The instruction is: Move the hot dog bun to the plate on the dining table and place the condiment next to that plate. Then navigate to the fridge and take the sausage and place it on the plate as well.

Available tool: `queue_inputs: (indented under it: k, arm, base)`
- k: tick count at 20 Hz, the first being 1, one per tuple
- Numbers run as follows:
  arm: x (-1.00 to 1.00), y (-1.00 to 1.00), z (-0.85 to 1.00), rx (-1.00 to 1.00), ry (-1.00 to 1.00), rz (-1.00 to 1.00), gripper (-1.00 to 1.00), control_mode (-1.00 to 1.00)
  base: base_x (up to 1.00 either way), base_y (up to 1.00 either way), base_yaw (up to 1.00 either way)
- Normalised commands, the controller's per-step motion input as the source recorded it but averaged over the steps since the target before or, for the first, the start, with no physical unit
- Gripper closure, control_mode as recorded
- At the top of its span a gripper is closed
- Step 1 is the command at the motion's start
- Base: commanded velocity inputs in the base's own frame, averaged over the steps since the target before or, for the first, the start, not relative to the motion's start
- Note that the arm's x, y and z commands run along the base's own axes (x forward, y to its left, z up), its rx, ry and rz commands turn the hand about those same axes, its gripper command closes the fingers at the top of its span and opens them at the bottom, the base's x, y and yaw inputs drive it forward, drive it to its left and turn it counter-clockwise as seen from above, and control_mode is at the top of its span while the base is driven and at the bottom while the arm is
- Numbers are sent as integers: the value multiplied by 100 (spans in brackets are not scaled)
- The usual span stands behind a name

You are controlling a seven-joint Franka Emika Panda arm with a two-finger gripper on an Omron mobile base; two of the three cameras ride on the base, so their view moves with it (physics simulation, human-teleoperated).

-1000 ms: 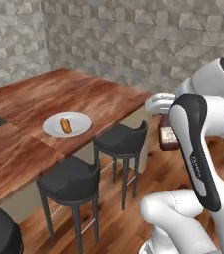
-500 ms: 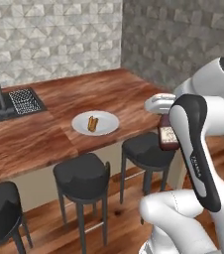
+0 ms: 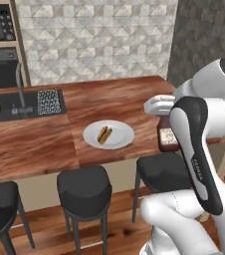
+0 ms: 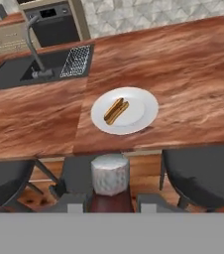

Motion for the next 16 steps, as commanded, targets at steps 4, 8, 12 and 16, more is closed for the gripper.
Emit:
queue_inputs:
  k: [4, 8, 12, 16]
  arm:
    - [0, 0, 0, 0, 0, 0, 100, 100]
    - [0, 0, 0, 0, 0, 0, 100, 100]
    - [50, -50, -16, 6, 0, 13, 100, -100]
    - [73, -75, -38, 10, -11, 25, 100, -100]
  base:
    - [75, -41, 11]
    - [64, -7, 2]
    - [0, 0, 0]
    - [0, 0, 0]
